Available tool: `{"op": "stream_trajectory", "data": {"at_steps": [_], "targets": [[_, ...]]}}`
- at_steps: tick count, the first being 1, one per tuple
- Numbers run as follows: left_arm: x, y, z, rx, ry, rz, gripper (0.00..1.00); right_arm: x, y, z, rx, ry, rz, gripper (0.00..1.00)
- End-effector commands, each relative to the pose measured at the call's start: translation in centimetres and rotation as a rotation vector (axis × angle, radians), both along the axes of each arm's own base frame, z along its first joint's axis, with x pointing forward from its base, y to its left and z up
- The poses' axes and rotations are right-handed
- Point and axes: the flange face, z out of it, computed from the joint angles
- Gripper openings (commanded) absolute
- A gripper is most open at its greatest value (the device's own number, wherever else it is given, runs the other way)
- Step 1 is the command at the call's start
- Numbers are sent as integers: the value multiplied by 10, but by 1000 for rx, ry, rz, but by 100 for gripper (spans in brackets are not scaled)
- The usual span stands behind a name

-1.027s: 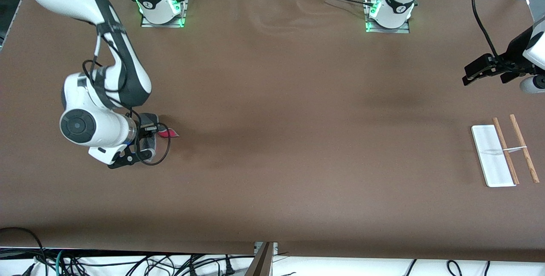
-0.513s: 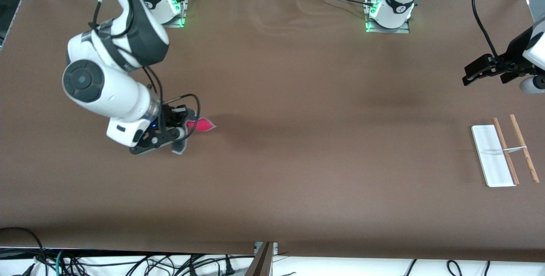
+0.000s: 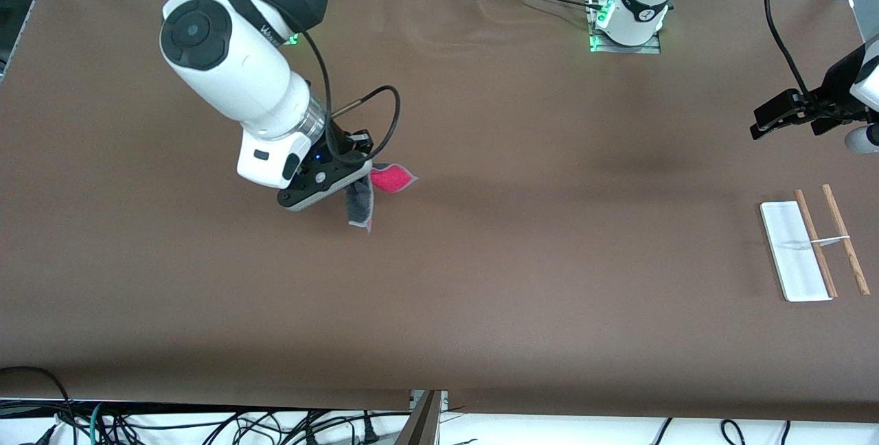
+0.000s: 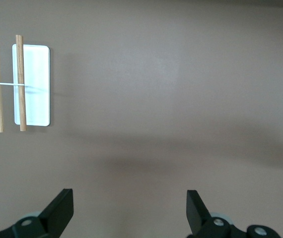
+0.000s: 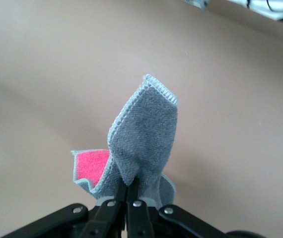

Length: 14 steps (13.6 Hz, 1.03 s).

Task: Pass towel and hang on rack
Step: 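Lift the grey towel with the right gripper toward the table middle, then hold the towel up with the right gripper while the left gripper approaches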

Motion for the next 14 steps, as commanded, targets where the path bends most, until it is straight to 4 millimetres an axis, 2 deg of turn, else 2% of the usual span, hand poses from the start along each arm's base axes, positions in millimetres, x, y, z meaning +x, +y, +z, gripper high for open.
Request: {"op": "stream_trajectory", "data": {"at_steps": [1,3,4,5,6,7,10,12,14], "targets": [[-3,-7,14,-3,-34,-14,100,6,16,-1,83,-27,0,0],[-7,-17,18,-4,-43,-31,100,-13,53,-6,105,-26,47,0],[-2,-26,5,-1,-60,-47,100,-26,72,-7,107,-15,46,0],[3,-40,0,6,-106,-70,100,-36,85,-9,105,-1,26,0],[5,-44,-1,14,-121,-81,100,-47,99,-8,106,7,22,0],[9,-48,-7,18,-126,-89,100,-51,104,-7,113,7,21,0],[6,-64,-9,16,-123,-114,100,-55,115,-2,150,-24,26,0],[2,-76,-31,20,-73,-135,100,-52,116,2,178,-54,20,0],[0,-82,-42,15,-51,-151,100,-54,125,-1,195,-64,25,0]]}}
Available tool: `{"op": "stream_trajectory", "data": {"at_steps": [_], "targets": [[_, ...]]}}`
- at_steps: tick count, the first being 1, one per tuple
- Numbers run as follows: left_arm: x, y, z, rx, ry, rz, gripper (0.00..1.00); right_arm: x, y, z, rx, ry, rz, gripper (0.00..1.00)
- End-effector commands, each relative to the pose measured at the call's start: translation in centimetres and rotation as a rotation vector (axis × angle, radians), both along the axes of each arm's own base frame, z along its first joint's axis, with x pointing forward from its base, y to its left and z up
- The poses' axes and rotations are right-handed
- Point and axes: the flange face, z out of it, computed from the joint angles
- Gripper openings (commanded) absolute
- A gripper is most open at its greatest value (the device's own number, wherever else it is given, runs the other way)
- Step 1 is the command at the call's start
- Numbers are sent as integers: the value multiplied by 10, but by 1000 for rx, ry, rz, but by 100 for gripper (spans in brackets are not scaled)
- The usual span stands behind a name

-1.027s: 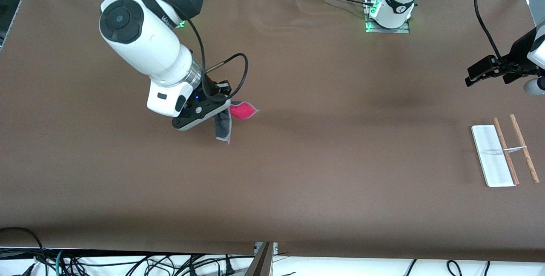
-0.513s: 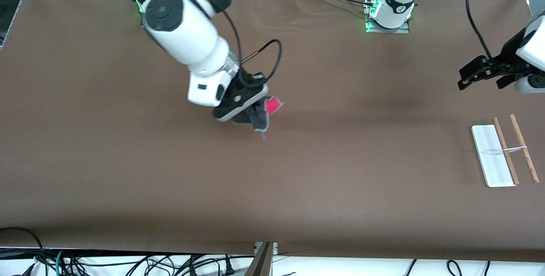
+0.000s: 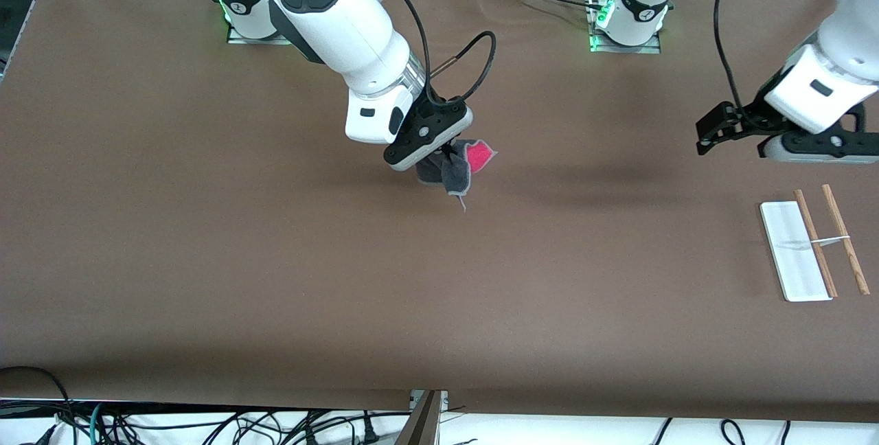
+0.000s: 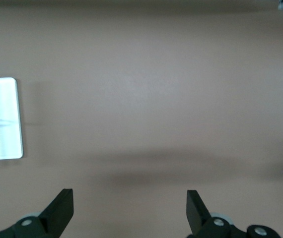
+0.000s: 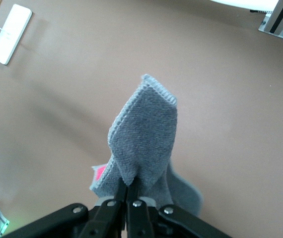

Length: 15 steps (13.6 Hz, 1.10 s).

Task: Pass towel and hang on rack
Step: 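Hold the towel up with the right gripper while the left gripper approaches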

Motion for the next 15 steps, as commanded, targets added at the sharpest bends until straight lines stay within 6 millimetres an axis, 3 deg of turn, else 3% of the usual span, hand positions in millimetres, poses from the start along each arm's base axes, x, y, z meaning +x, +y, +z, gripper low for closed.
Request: {"op": "stream_trajectory", "data": {"at_steps": [1,3,5,11,12,15], "targets": [[-7,-15,-14,14,19,-35,100,-6,18,1,44,-12,7,0],[-10,-49,-23,8,7,-112,100,-6,21,2,62,-15,-15,0],[-7,-80,-45,-35,-27,-217,100,-4,23,-3,69,-16,-20,0],[-1,-108,-135,-279,-71,-412,100,-11,34,1,96,-35,-11,0],[0,-122,-150,-290,-79,-474,100,-12,34,3,97,-38,-10,0],[0,-141,-160,-268,-129,-668,100,-12,35,4,106,-45,-10,0]]}}
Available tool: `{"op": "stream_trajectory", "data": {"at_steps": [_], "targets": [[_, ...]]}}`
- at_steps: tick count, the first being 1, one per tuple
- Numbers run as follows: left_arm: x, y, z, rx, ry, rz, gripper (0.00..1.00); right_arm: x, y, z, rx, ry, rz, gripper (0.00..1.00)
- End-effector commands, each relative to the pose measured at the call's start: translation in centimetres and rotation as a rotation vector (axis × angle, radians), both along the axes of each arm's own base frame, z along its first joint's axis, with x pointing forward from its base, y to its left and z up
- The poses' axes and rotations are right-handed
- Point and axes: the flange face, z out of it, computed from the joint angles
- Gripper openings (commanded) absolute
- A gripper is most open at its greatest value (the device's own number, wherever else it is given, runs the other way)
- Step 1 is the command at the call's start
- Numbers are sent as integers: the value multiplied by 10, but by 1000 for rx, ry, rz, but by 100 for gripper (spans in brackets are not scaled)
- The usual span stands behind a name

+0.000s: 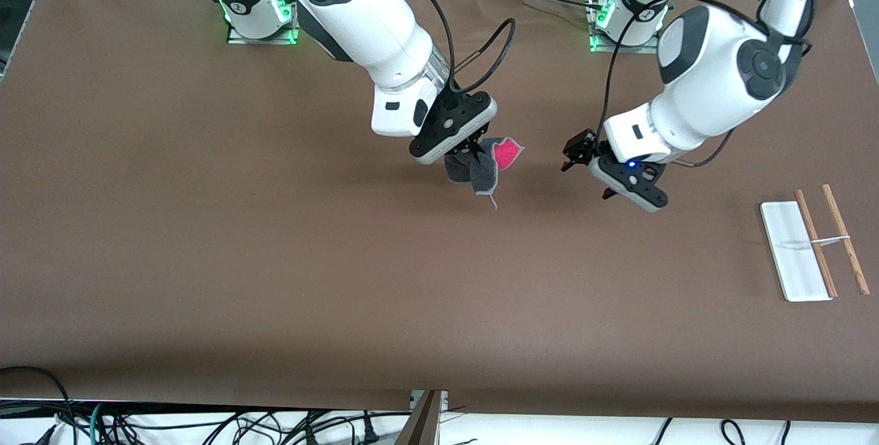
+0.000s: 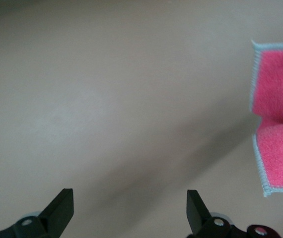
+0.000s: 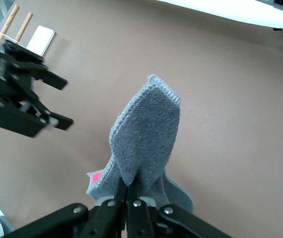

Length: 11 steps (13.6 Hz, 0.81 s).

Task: Pass towel and hang on rack
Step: 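Hold the towel up with the right gripper while the left gripper approaches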

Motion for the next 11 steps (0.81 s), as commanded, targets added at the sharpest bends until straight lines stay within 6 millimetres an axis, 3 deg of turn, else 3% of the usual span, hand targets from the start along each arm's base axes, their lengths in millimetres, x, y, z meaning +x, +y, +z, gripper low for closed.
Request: {"op": "stream_trajectory", "data": {"at_steps": [1,4,8,11], "targets": [[-6,-20,-1,0,-71,-194,100,0,4,10,34,-3,-9,0],[-15,-31,-13,12,-118,-326,100,0,4,10,35,-5,-8,0],[-48,-59,-34,27,-93,-412,100,0,4,10,34,-5,-7,0],[-63,-82,-31,23,-119,-449,100,0,3,10,33,-7,-8,0]]}}
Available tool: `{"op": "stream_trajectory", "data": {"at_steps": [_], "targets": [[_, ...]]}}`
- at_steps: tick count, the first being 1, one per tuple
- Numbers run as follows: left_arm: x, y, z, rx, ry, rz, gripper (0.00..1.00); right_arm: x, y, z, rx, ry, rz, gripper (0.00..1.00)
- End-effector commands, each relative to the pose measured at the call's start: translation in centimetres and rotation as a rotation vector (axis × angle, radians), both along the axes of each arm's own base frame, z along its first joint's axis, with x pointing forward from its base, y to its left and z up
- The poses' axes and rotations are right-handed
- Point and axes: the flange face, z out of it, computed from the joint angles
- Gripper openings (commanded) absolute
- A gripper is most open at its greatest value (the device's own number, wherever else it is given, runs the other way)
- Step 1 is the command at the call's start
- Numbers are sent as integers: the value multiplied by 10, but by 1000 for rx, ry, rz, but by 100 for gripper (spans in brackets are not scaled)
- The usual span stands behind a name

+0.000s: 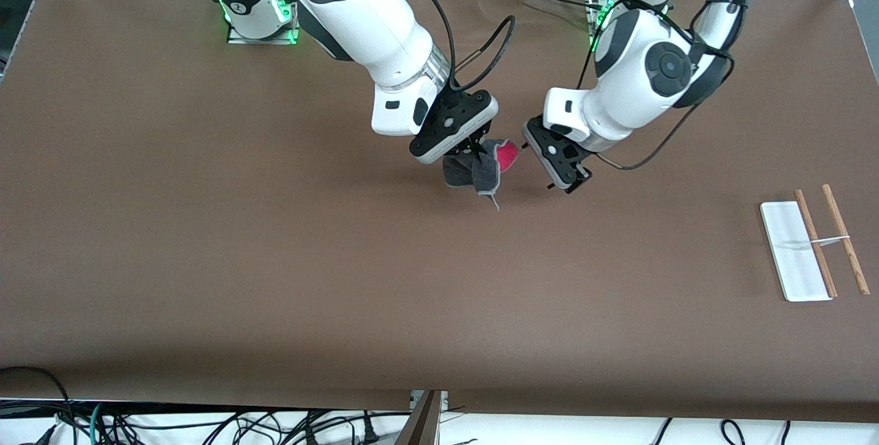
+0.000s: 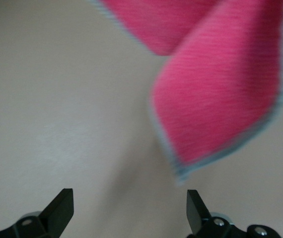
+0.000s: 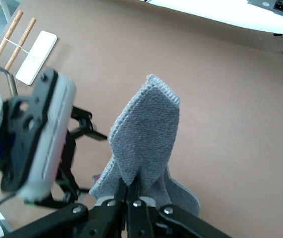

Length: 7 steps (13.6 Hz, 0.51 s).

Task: Pass towel and hang on rack
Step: 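Hold the towel up with the right gripper while the left gripper approaches, then grasp the towel's pink edge with the left gripper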

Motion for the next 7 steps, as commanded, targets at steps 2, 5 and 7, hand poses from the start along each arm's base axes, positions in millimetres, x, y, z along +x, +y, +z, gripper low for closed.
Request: {"op": "stream_trajectory", "data": {"at_steps": [2,5,7], "targets": [[-11,-11,17,-24,-83,-29,100,1,2,5,19,5,-4,0],[-9,-12,24,-31,-100,-25,100,3,3,-2,19,10,-6,0],[-6,-13,30,-43,-127,-12,100,5,4,0,35,-6,-9,0]]}}
